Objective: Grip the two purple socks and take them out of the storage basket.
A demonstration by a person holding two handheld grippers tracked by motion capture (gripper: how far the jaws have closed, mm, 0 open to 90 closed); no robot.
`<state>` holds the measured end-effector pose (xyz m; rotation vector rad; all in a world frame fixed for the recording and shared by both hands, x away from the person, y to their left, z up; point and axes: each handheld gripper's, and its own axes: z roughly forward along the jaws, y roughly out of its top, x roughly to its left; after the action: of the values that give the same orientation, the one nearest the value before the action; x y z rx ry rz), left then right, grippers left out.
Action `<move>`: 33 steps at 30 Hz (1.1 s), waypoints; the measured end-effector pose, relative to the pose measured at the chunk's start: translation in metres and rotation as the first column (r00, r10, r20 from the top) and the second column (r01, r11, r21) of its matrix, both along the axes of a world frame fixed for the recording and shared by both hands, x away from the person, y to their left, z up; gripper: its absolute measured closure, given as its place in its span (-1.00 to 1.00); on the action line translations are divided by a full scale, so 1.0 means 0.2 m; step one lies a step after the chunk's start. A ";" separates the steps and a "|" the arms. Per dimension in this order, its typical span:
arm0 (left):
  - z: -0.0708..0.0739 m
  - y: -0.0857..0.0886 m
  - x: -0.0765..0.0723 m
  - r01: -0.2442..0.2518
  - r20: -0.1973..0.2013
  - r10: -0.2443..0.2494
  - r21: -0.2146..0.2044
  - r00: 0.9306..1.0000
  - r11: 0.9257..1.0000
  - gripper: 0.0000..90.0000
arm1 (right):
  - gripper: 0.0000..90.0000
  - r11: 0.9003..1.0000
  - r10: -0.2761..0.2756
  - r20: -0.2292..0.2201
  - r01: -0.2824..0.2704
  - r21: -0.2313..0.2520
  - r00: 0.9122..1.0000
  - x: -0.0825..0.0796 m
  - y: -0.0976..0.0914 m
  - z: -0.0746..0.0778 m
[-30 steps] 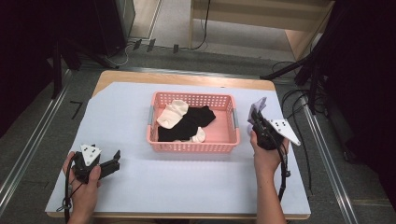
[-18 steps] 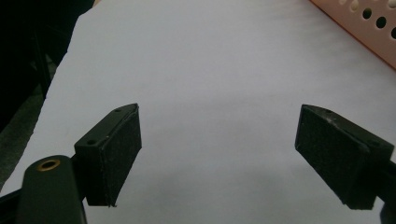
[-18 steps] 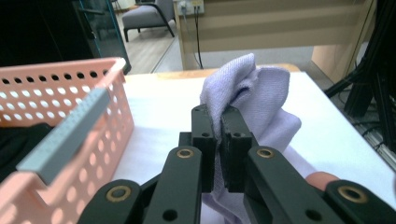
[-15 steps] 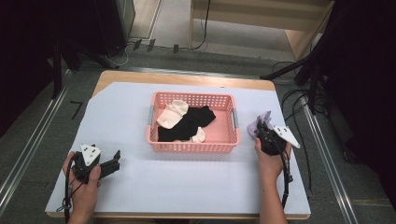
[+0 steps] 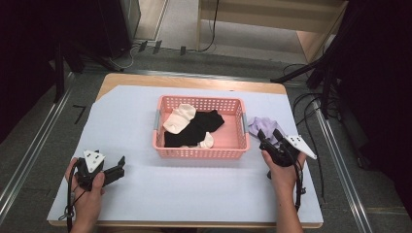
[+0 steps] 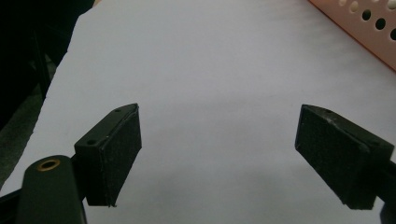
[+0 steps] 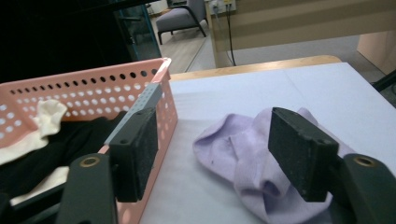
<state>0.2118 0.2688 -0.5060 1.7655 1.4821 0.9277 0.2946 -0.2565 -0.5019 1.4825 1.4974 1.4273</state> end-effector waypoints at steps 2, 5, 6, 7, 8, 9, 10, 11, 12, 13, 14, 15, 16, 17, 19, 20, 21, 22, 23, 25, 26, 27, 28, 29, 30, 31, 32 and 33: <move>0.00 0.00 0.00 0.000 -0.002 0.000 0.001 1.000 1.000 -0.66 | -0.35 1.000 0.020 -0.001 -0.020 -0.003 1.000 -0.03 -0.01 0.00; 0.00 0.00 0.00 -0.001 -0.001 0.001 0.001 1.000 1.000 -0.66 | -0.40 0.999 0.036 0.006 -0.036 -0.011 0.999 -0.07 -0.05 0.01; 0.00 0.00 0.00 -0.002 0.003 0.002 -0.001 1.000 1.000 -0.66 | -0.41 0.999 0.033 0.005 -0.033 -0.011 0.999 -0.08 -0.05 0.01; 0.00 0.00 0.00 -0.003 -0.001 0.003 0.000 1.000 1.000 -0.66 | -0.42 1.000 0.030 0.008 -0.030 -0.009 1.000 -0.10 -0.07 0.01; 0.00 0.00 0.00 -0.003 0.000 0.003 -0.004 1.000 1.000 -0.66 | -0.43 0.999 0.033 0.010 -0.033 -0.016 0.999 -0.11 -0.09 0.00; 0.00 0.01 0.00 -0.002 0.000 0.002 -0.004 1.000 1.000 -0.66 | -0.44 0.999 0.028 0.006 -0.028 -0.016 1.000 -0.12 -0.10 0.00; 0.00 0.01 0.00 -0.004 0.000 0.004 -0.006 1.000 1.000 -0.66 | -0.45 0.999 0.031 0.005 -0.031 -0.017 1.000 -0.13 -0.11 0.00; 0.00 0.01 0.00 -0.003 0.000 0.003 -0.006 1.000 1.000 -0.66 | -0.45 0.999 0.031 -0.004 -0.031 -0.019 0.999 -0.15 -0.12 0.00; 0.00 0.01 0.00 -0.003 0.001 0.003 -0.006 1.000 1.000 -0.66 | -0.46 0.999 0.032 -0.006 -0.033 -0.022 0.999 -0.16 -0.13 -0.01; 0.00 0.00 0.00 -0.002 0.002 0.002 -0.004 1.000 1.000 -0.66 | -0.48 0.999 0.032 -0.009 -0.033 -0.023 0.999 -0.17 -0.14 -0.01; 0.00 0.00 0.00 -0.003 0.002 0.003 -0.005 1.000 1.000 -0.66 | -0.48 0.999 0.033 -0.013 -0.034 -0.034 0.999 -0.19 -0.15 -0.01; 0.00 0.01 0.00 -0.002 0.002 0.002 -0.005 1.000 1.000 -0.66 | -0.48 0.999 0.034 -0.017 -0.035 -0.034 0.999 -0.20 -0.16 -0.02; 0.00 0.01 0.00 -0.003 0.004 0.003 -0.007 1.000 1.000 -0.66 | -0.48 0.999 0.034 -0.019 -0.034 -0.036 0.999 -0.21 -0.17 -0.02; 0.00 0.01 0.00 -0.003 0.010 0.004 -0.011 1.000 1.000 -0.66 | -0.49 0.999 0.031 -0.018 -0.031 -0.039 0.999 -0.22 -0.18 -0.03; 0.00 0.01 0.00 -0.005 0.011 0.005 -0.012 1.000 1.000 -0.66 | -0.49 0.999 0.029 -0.023 -0.030 -0.040 0.999 -0.25 -0.20 -0.04; 0.00 0.01 0.00 -0.004 0.012 0.004 -0.010 1.000 1.000 -0.66 | -0.49 0.999 0.025 -0.020 -0.026 -0.041 0.999 -0.26 -0.21 -0.04; 0.00 0.01 0.00 -0.005 0.012 0.005 -0.011 1.000 1.000 -0.66 | -0.49 0.999 0.028 -0.025 -0.029 -0.040 0.999 -0.27 -0.22 -0.05; 0.00 0.01 0.00 -0.006 0.013 0.006 -0.012 1.000 1.000 -0.66 | -0.49 0.999 0.027 -0.032 -0.028 -0.043 0.999 -0.28 -0.22 -0.05; 0.00 0.01 0.00 -0.006 0.013 0.006 -0.012 1.000 1.000 -0.66 | -0.50 0.999 0.024 -0.034 -0.026 -0.043 0.999 -0.30 -0.23 -0.05; 0.00 0.01 -0.01 -0.005 0.012 0.005 -0.013 1.000 1.000 -0.66 | -0.50 0.998 0.022 -0.035 -0.024 -0.050 0.999 -0.32 -0.25 -0.06; 0.00 0.01 -0.01 -0.005 0.012 0.005 -0.016 1.000 1.000 -0.66 | -0.50 0.998 0.020 -0.041 -0.022 -0.051 0.999 -0.33 -0.26 -0.06; 0.00 0.01 -0.01 -0.005 0.014 0.006 -0.016 1.000 1.000 -0.66 | -0.50 0.998 0.016 -0.043 -0.018 -0.056 0.999 -0.35 -0.27 -0.06; 0.00 0.01 -0.01 -0.005 0.014 0.005 -0.017 1.000 1.000 -0.66 | -0.51 0.998 0.013 -0.044 -0.016 -0.058 0.999 -0.36 -0.28 -0.07; 0.00 0.01 -0.01 -0.005 0.015 0.005 -0.017 1.000 1.000 -0.66 | -0.51 0.998 0.009 -0.044 -0.012 -0.063 0.999 -0.37 -0.29 -0.07; 0.00 0.01 -0.01 -0.004 0.012 0.004 -0.017 1.000 1.000 -0.66 | -0.51 0.998 0.003 -0.048 -0.006 -0.064 0.999 -0.38 -0.30 -0.07; 0.00 0.01 -0.01 -0.003 0.014 0.003 -0.016 1.000 1.000 -0.66 | -0.51 0.998 -0.001 -0.052 -0.002 -0.066 0.999 -0.40 -0.31 -0.07; 0.00 0.01 -0.01 -0.003 0.014 0.003 -0.015 1.000 1.000 -0.66 | -0.51 0.997 -0.009 -0.051 0.006 -0.071 0.999 -0.41 -0.32 -0.07; 0.00 0.01 -0.01 -0.003 0.014 0.003 -0.018 1.000 1.000 -0.66 | -0.51 0.997 -0.014 -0.050 0.010 -0.072 0.999 -0.42 -0.33 -0.08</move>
<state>0.2098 0.2712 -0.5051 1.7407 1.4800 0.9242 0.2096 -0.3235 -0.5175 1.4917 1.5516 1.3236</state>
